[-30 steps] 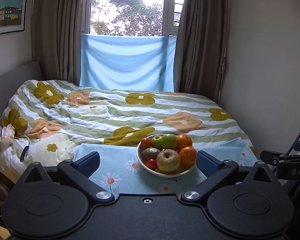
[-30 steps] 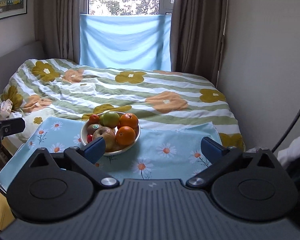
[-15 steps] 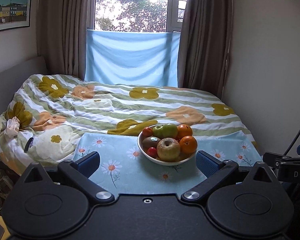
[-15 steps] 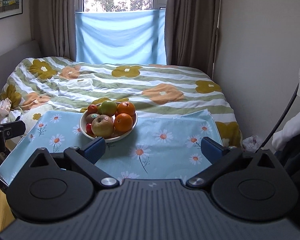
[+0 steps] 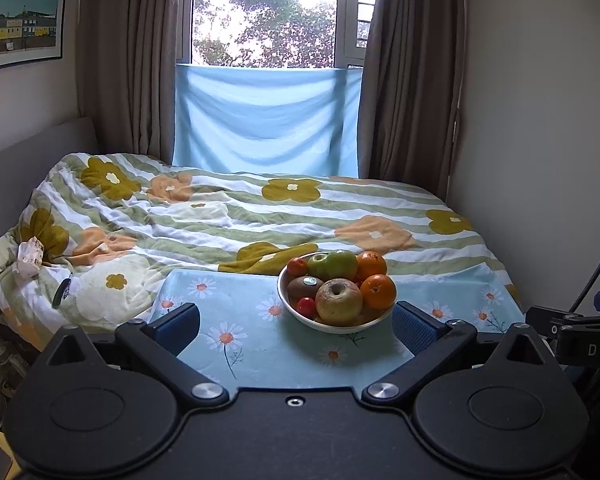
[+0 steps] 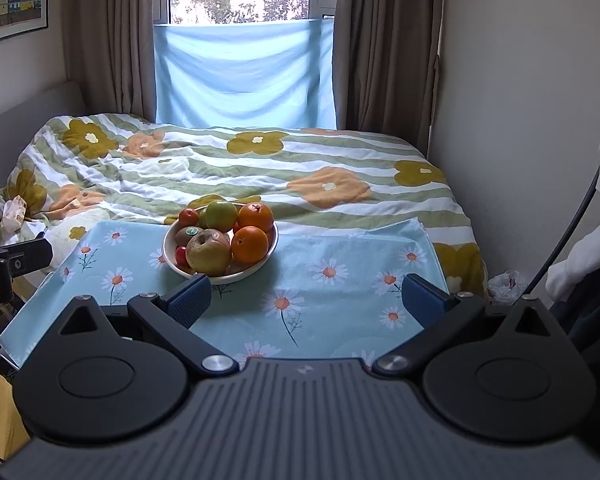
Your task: Organize fruits
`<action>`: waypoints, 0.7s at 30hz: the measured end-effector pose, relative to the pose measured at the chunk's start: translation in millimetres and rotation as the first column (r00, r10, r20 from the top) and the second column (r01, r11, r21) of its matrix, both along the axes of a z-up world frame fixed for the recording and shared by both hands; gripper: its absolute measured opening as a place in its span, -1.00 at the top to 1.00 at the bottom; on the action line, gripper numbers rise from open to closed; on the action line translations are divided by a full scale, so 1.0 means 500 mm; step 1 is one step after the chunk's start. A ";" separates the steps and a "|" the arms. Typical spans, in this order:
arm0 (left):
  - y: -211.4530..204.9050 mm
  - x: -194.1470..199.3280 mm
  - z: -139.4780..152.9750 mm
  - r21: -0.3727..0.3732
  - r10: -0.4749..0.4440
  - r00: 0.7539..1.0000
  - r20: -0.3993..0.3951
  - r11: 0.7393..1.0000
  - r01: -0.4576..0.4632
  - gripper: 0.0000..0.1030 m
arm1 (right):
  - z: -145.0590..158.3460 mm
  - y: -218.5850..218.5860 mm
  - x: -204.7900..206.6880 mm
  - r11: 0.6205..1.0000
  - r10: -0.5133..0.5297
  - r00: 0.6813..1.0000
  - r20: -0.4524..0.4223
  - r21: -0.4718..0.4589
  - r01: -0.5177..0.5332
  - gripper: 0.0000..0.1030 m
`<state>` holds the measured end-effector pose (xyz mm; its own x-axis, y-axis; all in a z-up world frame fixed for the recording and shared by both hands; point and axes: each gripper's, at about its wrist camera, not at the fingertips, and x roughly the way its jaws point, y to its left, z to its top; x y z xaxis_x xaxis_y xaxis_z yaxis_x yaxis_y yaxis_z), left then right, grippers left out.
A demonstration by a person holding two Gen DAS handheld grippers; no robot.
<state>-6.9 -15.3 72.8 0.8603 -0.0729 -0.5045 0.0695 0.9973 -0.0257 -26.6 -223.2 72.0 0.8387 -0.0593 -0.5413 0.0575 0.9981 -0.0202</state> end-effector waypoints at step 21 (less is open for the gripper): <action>-0.008 0.012 -0.005 0.015 -0.013 1.000 -0.021 1.000 0.014 -1.00 | -0.009 -0.015 0.023 0.999 -0.021 0.999 -0.037 0.028 0.022 -1.00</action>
<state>-0.7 -19.4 70.3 0.8486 -0.0769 -0.5234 0.0825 0.9965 -0.0126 -15.3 -230.6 67.4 0.8171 -0.0615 -0.5732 0.0790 0.9969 0.0056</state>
